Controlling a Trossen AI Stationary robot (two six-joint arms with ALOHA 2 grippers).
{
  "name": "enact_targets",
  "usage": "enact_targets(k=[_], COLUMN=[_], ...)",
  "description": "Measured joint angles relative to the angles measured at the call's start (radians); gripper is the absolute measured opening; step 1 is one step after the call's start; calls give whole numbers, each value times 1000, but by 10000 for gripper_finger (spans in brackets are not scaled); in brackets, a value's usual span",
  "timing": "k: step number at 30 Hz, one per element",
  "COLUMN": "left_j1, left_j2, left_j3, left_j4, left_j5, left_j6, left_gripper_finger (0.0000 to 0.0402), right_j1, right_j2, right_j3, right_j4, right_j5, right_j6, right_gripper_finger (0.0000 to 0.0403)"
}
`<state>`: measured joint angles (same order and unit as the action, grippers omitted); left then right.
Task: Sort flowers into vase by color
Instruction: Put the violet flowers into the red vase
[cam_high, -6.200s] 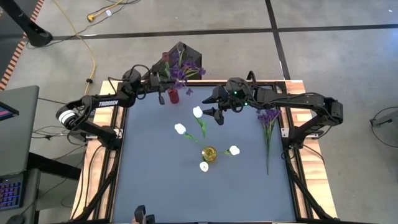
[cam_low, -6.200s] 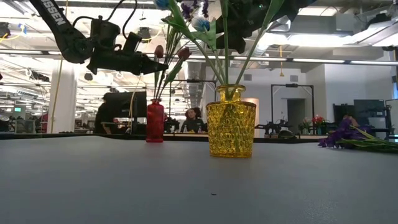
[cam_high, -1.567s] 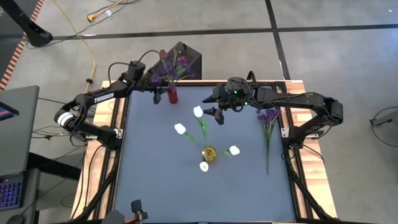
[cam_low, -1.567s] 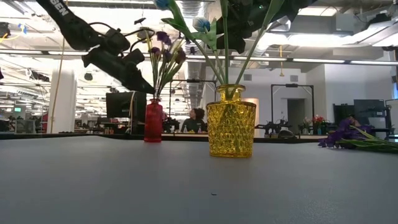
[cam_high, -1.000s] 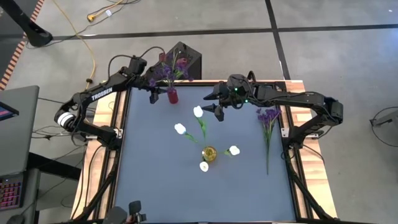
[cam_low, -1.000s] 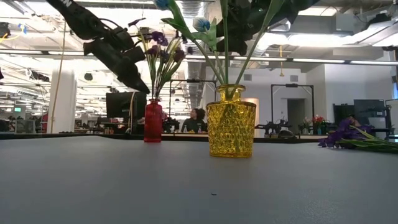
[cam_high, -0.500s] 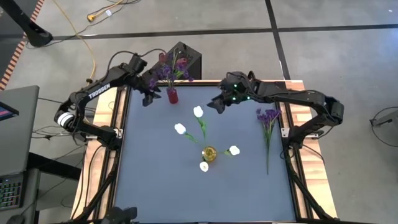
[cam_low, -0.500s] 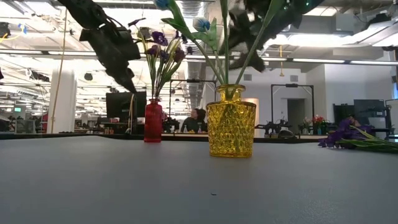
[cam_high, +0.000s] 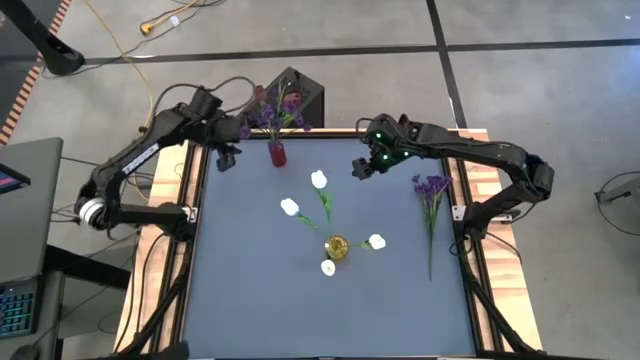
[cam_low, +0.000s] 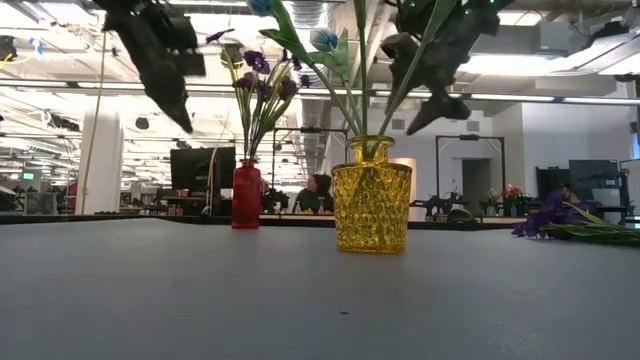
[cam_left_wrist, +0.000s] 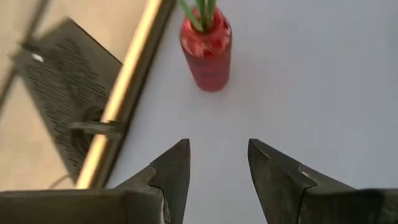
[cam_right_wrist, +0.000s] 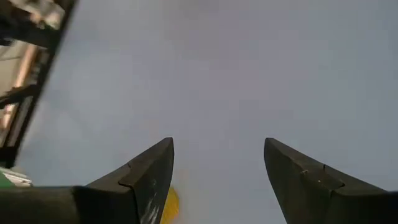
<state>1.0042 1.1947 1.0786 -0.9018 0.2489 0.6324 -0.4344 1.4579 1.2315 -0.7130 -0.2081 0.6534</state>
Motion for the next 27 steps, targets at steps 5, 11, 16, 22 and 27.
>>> enact_targets(k=[5,11,16,22,27], left_j1=[0,0,0,0,0], left_j2=[-131,-252,-295,-297,-293], left_j3=[0,0,0,-1,-1], left_j4=[2,37,70,73,73], left_j5=[-3,26,138,157,164], left_j6=[-47,-97,-107,-154,-182], left_gripper_finger=[149,149,149,149,149], right_j1=[13,76,136,204,208], right_j2=[0,-1,-1,-18,-123], right_j3=[32,-13,-133,-299,-451], right_j4=[-221,-418,-477,-480,-462], right_j5=[53,81,78,49,39], right_j6=[77,157,252,331,402], right_gripper_finger=[276,276,276,276,276])
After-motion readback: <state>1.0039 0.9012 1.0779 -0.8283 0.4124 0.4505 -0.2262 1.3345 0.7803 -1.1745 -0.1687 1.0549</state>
